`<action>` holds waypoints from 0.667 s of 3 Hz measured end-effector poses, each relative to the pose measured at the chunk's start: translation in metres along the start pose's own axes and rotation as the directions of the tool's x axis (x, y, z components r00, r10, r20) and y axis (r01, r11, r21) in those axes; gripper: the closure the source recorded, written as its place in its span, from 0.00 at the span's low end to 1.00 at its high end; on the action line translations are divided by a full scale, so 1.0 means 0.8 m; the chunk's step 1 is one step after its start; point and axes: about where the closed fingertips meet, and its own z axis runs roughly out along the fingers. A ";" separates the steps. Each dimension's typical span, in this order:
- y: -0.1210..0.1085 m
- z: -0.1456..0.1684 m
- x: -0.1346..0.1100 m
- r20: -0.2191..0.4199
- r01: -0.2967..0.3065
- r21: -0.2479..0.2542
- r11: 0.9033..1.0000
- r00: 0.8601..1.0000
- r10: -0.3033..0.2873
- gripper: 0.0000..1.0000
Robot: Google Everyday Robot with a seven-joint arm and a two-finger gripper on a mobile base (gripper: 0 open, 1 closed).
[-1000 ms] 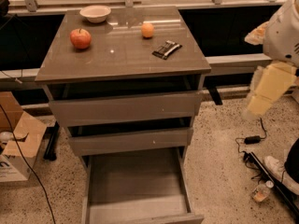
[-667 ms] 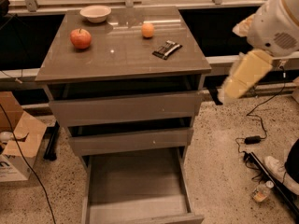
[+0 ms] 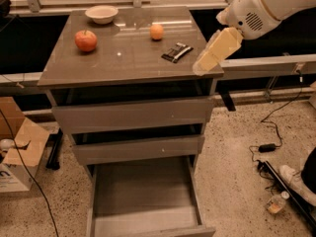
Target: Place rxbar chocolate into bottom drawer
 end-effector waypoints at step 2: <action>0.000 0.003 0.001 0.002 -0.014 0.001 1.000 1.000 0.014 0.00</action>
Offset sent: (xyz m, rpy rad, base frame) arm 0.0028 -0.0019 -0.0065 0.0187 0.0148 -0.0313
